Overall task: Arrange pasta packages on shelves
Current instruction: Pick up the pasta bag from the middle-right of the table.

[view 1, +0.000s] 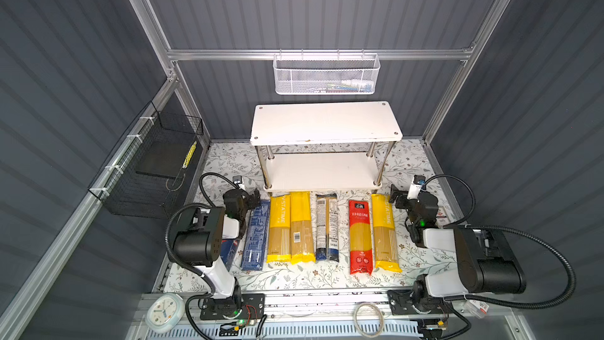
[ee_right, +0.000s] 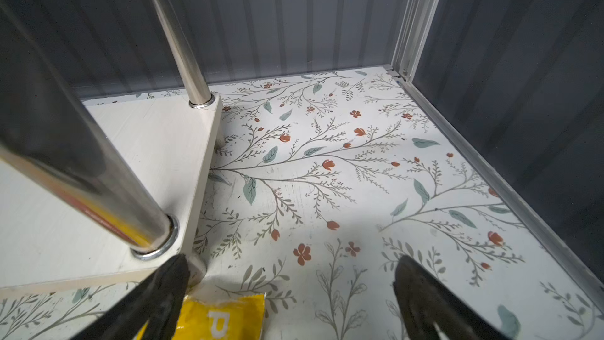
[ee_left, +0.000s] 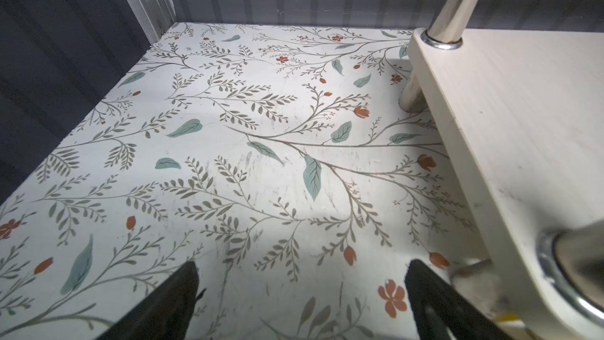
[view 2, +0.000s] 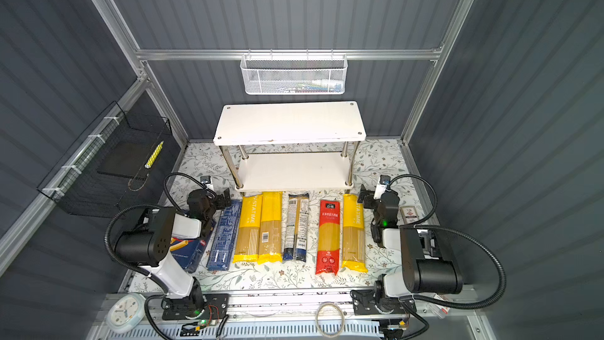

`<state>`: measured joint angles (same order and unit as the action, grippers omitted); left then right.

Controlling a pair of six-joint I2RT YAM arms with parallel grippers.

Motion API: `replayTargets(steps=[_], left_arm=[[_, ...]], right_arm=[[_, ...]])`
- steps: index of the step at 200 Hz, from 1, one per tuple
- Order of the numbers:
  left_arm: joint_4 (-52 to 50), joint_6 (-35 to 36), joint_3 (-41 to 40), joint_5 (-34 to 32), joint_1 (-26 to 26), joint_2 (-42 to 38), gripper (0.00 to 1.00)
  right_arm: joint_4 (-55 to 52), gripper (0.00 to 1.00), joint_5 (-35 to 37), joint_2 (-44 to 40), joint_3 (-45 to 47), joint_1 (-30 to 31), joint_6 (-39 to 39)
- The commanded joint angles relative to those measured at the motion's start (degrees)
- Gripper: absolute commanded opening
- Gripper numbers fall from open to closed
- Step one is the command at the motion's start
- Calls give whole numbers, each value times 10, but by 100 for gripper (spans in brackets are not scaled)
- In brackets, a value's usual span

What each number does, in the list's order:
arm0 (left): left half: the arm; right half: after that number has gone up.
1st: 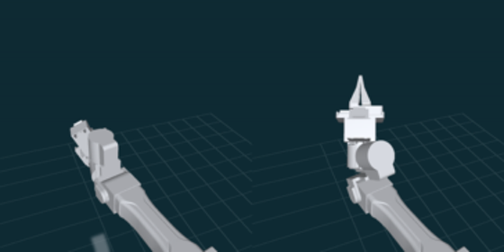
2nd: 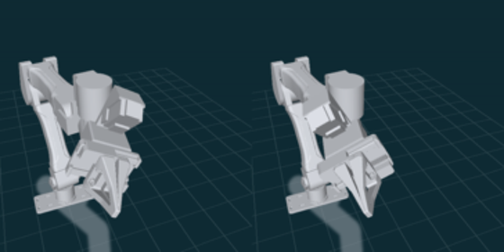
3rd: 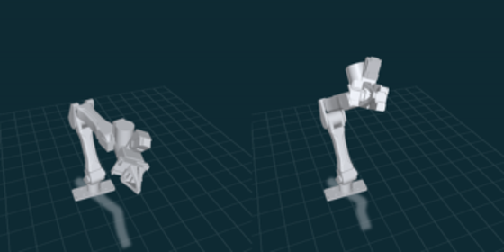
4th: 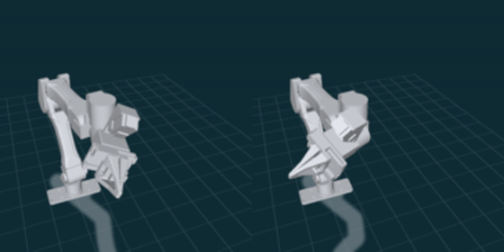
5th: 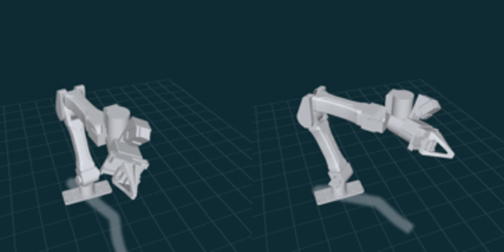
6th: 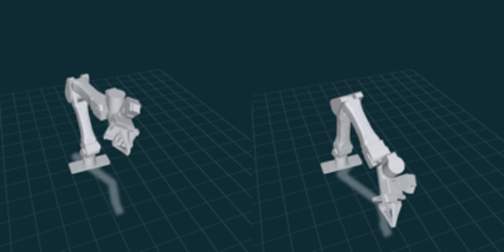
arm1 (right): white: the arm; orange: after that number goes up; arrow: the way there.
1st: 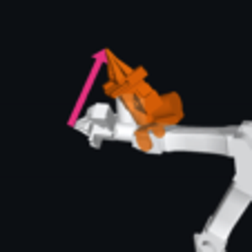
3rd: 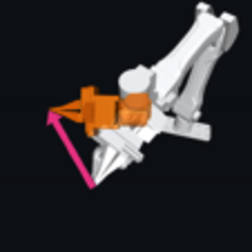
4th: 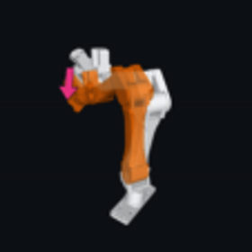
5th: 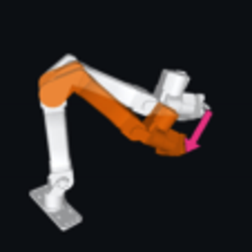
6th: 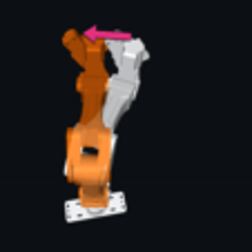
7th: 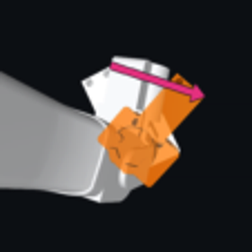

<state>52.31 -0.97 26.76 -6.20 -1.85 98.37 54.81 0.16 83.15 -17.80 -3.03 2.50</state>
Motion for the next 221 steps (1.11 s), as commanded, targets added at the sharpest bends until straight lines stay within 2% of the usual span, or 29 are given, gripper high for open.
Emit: replayTargets(steps=[1,221], left_arm=[[-4,11,3,-2,-4,-1,100],[-4,12,3,-2,-4,-1,100]], right_arm=[[4,99,-3,3,-10,-1,0],[3,99,-15,1,-10,-3,-1]])
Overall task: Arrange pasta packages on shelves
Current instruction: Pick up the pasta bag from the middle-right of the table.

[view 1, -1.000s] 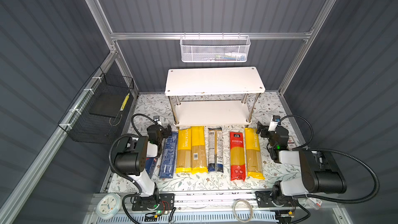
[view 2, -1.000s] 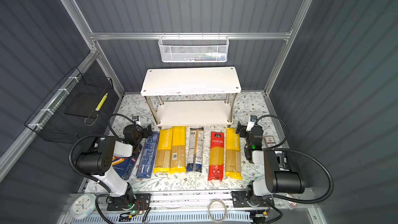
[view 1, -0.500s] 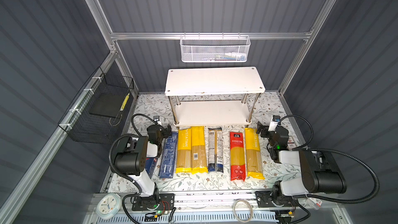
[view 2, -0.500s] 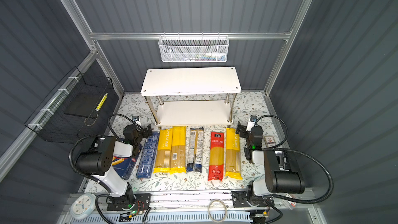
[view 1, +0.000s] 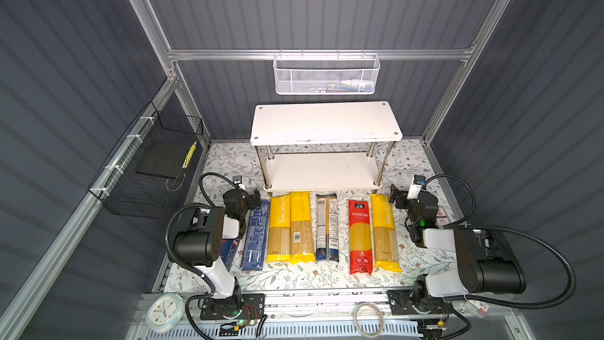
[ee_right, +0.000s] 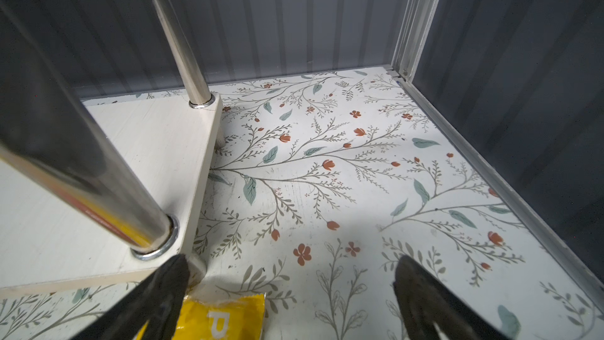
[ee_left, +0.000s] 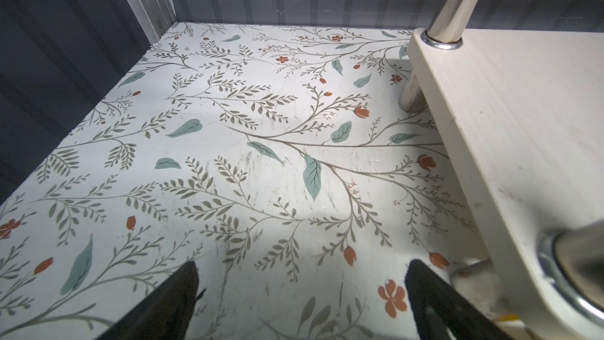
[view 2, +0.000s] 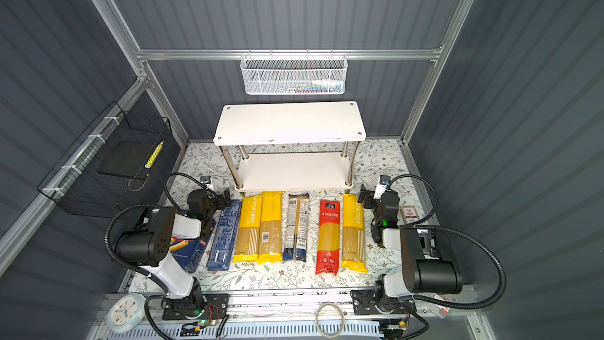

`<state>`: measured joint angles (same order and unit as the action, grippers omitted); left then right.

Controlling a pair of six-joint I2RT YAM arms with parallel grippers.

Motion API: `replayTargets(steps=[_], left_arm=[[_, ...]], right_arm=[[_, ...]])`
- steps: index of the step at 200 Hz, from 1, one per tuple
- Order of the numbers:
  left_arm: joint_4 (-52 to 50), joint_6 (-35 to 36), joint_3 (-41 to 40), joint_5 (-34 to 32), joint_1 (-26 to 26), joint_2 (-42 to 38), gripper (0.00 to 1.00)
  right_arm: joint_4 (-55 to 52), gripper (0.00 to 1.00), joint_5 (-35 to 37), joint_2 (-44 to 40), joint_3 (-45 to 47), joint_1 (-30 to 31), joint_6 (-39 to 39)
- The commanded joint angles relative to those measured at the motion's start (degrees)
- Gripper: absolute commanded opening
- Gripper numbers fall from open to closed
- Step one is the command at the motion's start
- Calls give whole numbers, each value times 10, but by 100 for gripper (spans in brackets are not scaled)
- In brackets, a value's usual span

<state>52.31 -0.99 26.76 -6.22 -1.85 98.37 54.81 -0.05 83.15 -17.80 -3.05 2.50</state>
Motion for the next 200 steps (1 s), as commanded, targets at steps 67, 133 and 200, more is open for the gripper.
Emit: replayTargets(steps=[67,133,200], left_arm=[[-4,12,3,-2,-4,-1,100],[-3,11,3,-9,-4,-3,100],[-242,-30,82,-40,-34,-158,100]], right_arm=[[-236,99,-51,-96,-101,-3,-5],[-625,99,-25,-155,-258,8,108],[-788,99,10,-180,-285,73,133]])
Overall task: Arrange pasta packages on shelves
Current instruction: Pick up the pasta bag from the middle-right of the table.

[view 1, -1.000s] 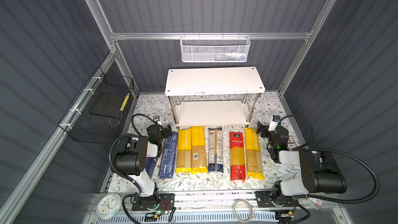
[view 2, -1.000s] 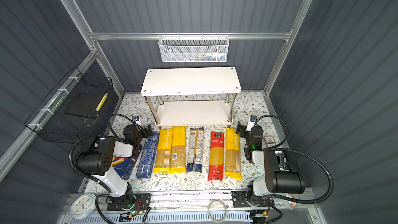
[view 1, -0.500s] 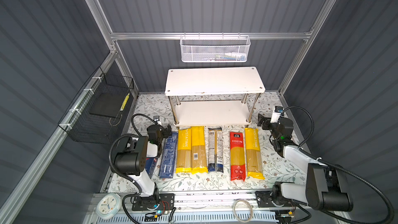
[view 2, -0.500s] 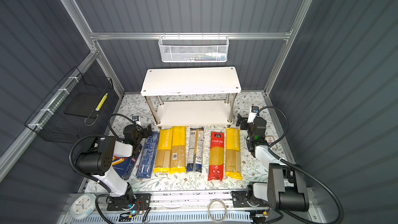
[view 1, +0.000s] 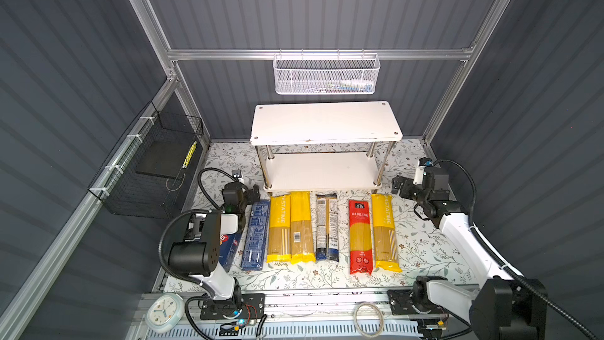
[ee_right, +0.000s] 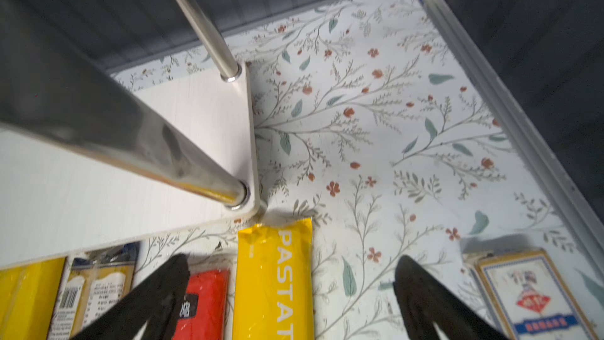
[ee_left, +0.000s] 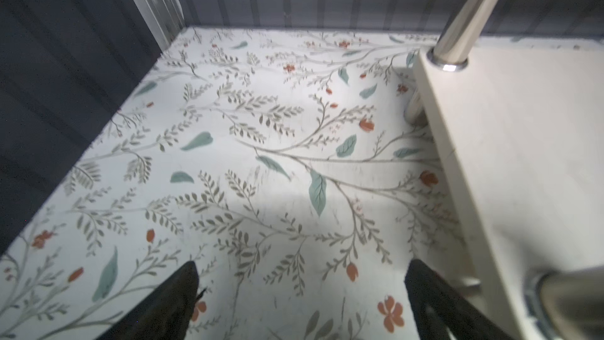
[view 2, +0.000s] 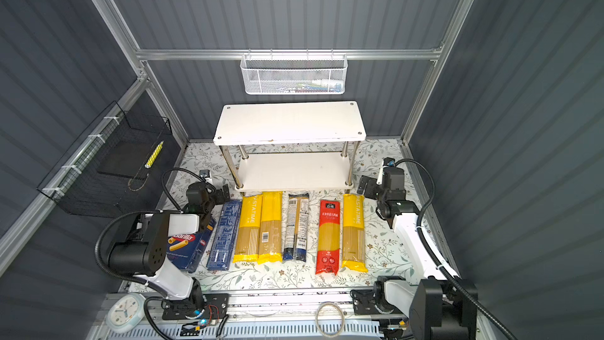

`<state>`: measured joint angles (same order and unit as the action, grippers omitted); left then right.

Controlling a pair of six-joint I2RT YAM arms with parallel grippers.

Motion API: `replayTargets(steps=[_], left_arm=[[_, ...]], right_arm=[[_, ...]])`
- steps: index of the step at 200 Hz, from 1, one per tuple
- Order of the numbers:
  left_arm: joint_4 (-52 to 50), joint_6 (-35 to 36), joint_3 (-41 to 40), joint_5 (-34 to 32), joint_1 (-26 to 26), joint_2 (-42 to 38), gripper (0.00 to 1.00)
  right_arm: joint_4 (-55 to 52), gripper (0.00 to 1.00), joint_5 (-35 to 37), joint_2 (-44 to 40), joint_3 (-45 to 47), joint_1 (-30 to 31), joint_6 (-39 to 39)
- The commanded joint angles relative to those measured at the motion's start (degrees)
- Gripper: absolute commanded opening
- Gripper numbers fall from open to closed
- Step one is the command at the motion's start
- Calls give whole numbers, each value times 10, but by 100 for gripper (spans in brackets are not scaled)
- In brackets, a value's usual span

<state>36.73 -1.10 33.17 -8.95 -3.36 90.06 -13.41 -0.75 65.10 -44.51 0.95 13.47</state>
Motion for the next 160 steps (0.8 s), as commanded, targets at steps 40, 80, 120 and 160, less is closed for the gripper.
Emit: replayTargets(steps=[40,80,120,160], left_arm=[[-196,-108,-8,24,-57,-195,100],[-263,-95,-50,81,-60,-275,100],[-198,-91,-119,112,-60,-361,100],[-190,-87,-115,135,-61,-318,99]], right_arm=[[-157,99,81,-34,8,145,89],[-181,99,95,-35,50,202,141],[-187,99,97,-40,70,204,171],[-191,99,97,-19,79,204,189]])
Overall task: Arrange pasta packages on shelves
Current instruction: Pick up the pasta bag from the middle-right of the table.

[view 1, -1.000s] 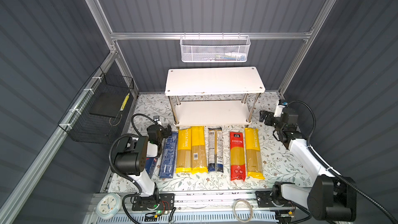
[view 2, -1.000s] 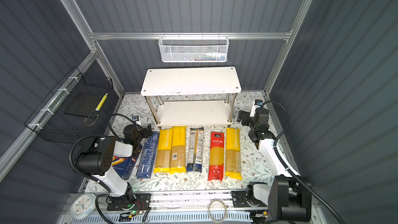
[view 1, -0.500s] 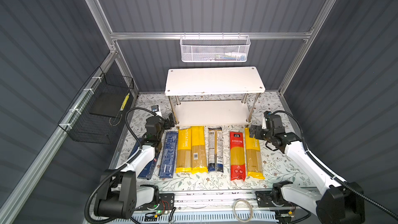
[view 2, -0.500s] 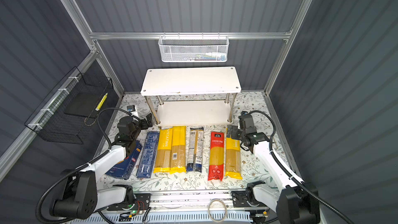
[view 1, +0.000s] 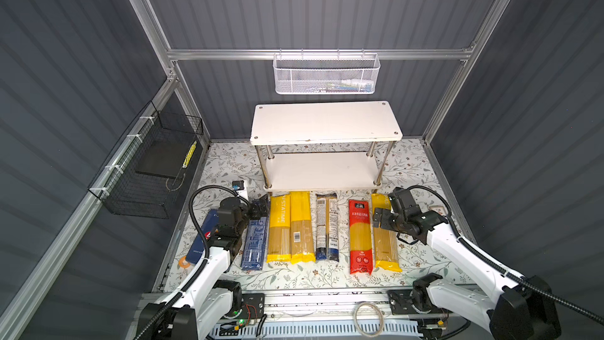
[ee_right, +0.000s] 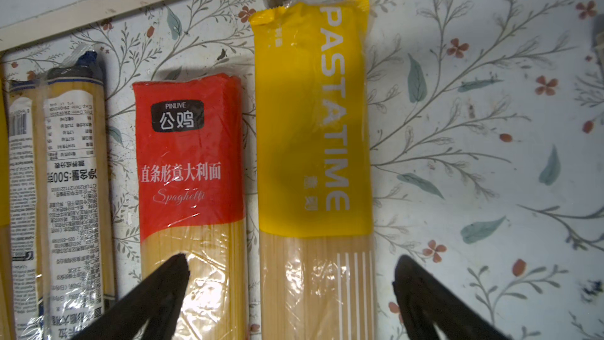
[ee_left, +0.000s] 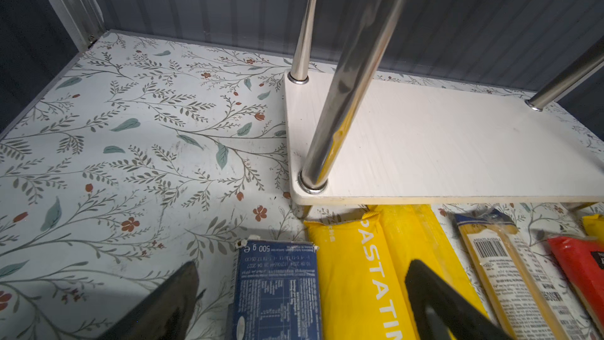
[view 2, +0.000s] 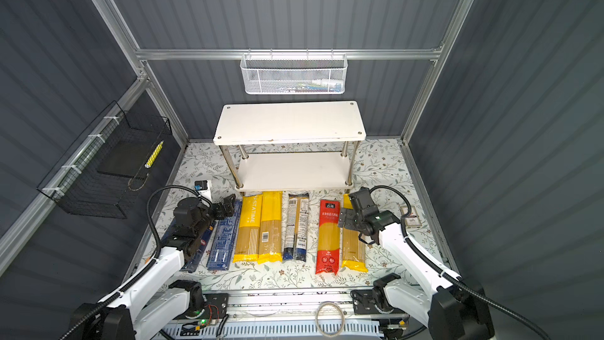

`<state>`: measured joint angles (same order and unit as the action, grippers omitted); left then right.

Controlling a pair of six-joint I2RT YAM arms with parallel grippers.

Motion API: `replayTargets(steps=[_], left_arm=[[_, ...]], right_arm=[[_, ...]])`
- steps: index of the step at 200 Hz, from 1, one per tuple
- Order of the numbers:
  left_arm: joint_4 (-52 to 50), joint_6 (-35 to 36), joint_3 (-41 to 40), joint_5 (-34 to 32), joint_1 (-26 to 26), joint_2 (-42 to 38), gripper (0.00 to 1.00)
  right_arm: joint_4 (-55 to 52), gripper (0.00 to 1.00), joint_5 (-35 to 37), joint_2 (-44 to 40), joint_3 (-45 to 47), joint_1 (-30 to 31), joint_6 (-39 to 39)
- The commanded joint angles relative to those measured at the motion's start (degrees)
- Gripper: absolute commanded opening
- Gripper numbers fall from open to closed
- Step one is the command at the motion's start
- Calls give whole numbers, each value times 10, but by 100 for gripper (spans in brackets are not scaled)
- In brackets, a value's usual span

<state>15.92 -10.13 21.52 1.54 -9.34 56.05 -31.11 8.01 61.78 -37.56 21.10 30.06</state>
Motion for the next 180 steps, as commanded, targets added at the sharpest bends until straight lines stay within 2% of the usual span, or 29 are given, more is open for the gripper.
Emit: replayTargets(steps=[1,38,89,107,180], left_arm=[[20,4,1,32,-1,22,99],[55,7,-22,25,-2,12,99],[47,5,-15,24,-2,20,100],[46,6,-11,27,-2,25,100],[46,8,-11,29,-2,27,100]], right_arm=[[-14,99,9,15,10,3,23],[-3,99,-5,47,20,3,23],[-16,99,-7,102,2,1,13],[-30,99,15,110,-3,2,28],[-44,99,3,158,-21,1,24]])
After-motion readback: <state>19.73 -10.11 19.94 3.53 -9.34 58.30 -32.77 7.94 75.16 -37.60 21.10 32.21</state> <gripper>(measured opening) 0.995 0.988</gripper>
